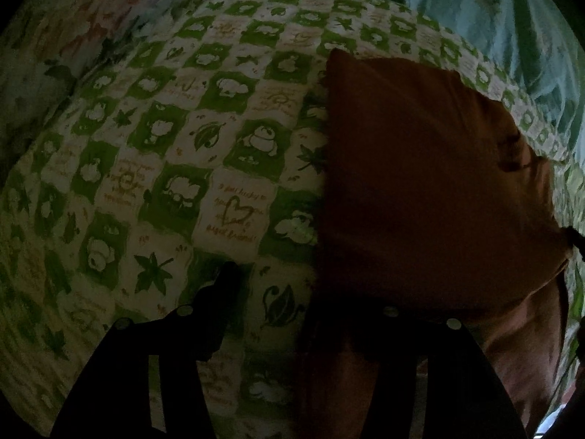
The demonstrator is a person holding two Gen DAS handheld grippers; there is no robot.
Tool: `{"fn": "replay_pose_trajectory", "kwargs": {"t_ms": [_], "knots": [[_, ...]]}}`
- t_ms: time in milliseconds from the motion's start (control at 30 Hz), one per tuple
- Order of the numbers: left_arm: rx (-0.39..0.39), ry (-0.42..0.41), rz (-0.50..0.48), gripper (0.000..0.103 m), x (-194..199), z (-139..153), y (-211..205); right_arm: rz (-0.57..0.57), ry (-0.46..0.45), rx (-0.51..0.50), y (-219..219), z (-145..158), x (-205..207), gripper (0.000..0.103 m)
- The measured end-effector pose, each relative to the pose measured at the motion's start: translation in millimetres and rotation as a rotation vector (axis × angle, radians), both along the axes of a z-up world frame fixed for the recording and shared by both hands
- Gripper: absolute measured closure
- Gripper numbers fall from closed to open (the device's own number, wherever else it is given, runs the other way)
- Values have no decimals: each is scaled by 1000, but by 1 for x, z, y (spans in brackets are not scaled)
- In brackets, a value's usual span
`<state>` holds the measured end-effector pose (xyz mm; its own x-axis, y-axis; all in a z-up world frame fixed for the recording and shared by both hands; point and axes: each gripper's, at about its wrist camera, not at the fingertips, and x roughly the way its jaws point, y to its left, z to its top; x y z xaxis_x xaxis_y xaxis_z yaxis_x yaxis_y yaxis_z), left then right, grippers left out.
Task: Fold small clothes
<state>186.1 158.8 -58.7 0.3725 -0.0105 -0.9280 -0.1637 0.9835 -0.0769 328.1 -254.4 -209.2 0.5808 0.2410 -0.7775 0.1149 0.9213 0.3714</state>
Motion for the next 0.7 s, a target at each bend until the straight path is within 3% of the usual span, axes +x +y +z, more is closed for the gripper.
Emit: {"fn": "replay_pose_trajectory", "kwargs": {"t_ms": [367, 433, 500, 533, 700], "knots": [[10, 30, 2, 44, -12, 22, -13, 84, 109, -55, -1, -28, 0, 96], [-1, 37, 2, 44, -21, 28, -17, 97, 102, -49, -5, -23, 0, 89], [-11, 46, 13, 41, -35, 37, -25, 110, 88, -42, -10, -18, 0, 58], [-11, 48, 23, 40, -43, 41, -25, 121, 80, -38, -11, -16, 1, 53], [-69, 38, 53, 34, -85, 61, -45, 168, 74, -32, -8, -16, -7, 52]]}}
